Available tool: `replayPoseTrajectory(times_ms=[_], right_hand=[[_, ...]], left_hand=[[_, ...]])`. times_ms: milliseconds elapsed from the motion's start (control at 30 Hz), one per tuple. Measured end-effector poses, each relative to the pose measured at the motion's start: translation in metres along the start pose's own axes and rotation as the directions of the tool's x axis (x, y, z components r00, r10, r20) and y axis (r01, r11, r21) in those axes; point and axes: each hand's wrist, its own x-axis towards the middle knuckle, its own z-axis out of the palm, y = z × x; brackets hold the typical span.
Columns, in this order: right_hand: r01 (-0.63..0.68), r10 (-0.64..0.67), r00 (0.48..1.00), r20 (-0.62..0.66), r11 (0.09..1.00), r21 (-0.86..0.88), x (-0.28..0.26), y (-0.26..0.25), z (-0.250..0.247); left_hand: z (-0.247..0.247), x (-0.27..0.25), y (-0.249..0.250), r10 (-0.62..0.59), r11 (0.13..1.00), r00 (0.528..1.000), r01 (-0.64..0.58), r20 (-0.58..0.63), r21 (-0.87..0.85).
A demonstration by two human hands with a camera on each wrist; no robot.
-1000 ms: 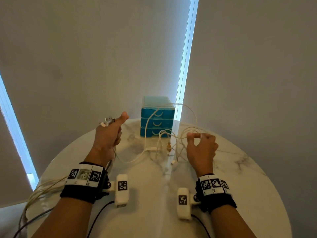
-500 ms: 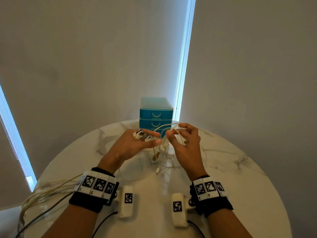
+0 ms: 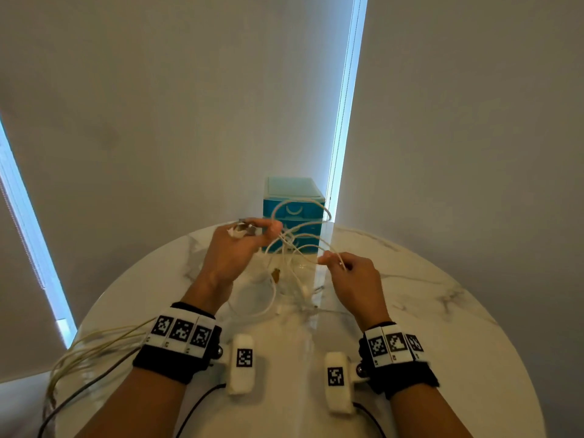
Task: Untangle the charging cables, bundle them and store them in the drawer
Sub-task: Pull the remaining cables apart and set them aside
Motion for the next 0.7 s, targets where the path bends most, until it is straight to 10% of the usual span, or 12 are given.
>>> replayPoseTrajectory(times_ms=[333,567,700], right_hand=[[-0.201,0.195,0.954,-0.229,0.979,-0.007,0.013,0.015,-0.024],[-0.035,0.037,0.963,0.266,0.999,-0.015,-0.003,-0.013,-0.019],[0.181,-0.183,0.983,0.011,0.977,0.110,-0.015,-0.036,-0.014]], left_hand=[[-0.035,0.019,-0.006,-0.144,0.955,0.979,0.099,-0.143,-0.281],[-0.022,0.011,-0.007,-0.183,0.962,0.976,0.153,-0.117,-0.226],[-0.019,0.009,-0.007,-0.169,0.967,0.980,0.144,-0.103,-0.211]])
